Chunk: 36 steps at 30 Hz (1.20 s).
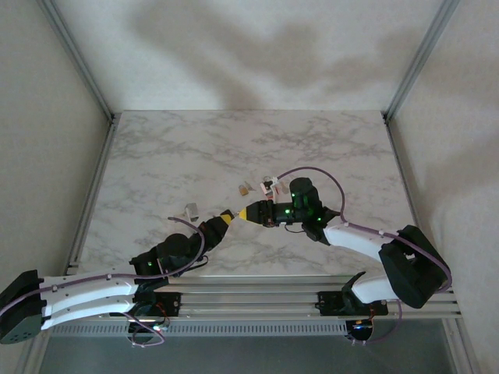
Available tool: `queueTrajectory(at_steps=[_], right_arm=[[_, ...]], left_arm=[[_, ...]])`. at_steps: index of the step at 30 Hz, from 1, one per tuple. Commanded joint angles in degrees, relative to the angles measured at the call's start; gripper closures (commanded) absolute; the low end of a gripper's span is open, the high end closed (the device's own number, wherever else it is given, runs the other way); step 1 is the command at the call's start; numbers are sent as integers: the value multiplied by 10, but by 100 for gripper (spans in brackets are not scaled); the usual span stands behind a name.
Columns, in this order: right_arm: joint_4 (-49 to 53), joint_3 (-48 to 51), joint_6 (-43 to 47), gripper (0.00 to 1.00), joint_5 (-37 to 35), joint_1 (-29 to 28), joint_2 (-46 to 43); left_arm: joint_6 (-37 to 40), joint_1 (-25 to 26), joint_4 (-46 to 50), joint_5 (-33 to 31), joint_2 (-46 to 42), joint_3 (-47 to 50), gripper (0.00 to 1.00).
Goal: Lock with the key
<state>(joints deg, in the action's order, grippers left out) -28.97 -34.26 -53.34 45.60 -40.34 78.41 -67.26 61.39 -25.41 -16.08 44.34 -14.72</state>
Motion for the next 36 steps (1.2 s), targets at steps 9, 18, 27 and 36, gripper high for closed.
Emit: queueTrajectory(at_steps=[9,18,27,36], right_arm=[[-63,-8,-32,56,32,-10,30],[-60,-9,-31,63,30,-11,33],[-60,-9,-30,72,29,-11,34],[-72,-1,-25,84,21,-11,24]], left_arm=[[20,-3,-24,9,32,-19,100],[8,-3,-50,24,30,-12,100],[-2,-2,-78,41,23,-3,100],[-12,-2,-126,60,26,17,100]])
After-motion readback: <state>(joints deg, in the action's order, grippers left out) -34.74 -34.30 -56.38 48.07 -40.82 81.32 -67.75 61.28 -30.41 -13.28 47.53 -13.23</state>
